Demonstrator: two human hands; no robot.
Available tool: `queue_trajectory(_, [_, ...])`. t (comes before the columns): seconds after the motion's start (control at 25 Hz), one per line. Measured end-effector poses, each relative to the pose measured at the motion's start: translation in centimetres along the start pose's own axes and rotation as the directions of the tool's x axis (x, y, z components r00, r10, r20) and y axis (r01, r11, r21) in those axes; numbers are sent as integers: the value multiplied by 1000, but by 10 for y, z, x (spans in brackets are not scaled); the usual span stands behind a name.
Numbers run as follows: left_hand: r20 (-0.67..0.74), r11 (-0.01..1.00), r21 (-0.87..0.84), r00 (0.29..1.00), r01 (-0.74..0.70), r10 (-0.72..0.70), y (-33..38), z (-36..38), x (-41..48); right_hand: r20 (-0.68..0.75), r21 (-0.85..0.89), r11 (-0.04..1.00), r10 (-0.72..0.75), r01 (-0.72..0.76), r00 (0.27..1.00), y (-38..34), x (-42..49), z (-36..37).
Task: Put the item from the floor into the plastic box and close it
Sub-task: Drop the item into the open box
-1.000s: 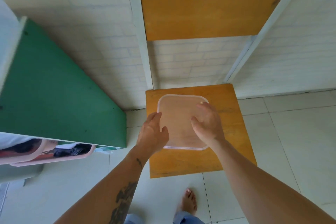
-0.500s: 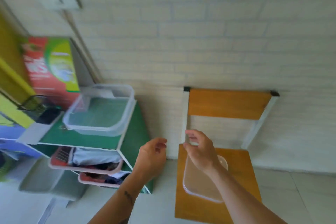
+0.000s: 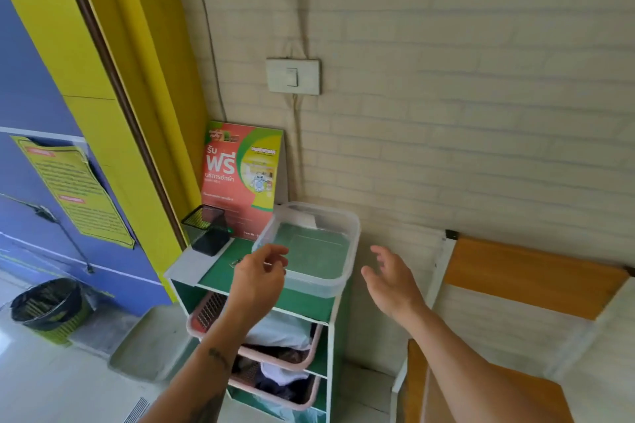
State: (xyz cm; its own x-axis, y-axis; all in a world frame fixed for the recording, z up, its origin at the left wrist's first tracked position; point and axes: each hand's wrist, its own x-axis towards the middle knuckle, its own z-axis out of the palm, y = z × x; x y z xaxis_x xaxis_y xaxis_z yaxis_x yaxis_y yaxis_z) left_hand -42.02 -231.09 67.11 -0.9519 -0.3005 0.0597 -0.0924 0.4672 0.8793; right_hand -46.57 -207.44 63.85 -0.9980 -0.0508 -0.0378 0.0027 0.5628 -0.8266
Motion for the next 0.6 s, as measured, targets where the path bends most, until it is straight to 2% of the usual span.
queue_trajectory(0.16, [1, 998, 59, 1000, 7, -7, -56, -38, 66, -141, -65, 997, 20, -29, 990, -20, 17, 41])
queue_trajectory(0.32, [79, 990, 143, 997, -8, -3, -95, -51, 117, -252, -109, 991, 47, -77, 966, -35, 30, 66])
queue_trajectory(0.44, [191, 962, 256, 981, -93, 44, -122, -50, 141, -300, -180, 978, 45, -103, 953, -37, 37, 79])
queue_trajectory(0.6, [298, 877, 418, 948, -237, 114, -146, -39, 154, -308, -259, 957, 48, -132, 950, -32, 48, 89])
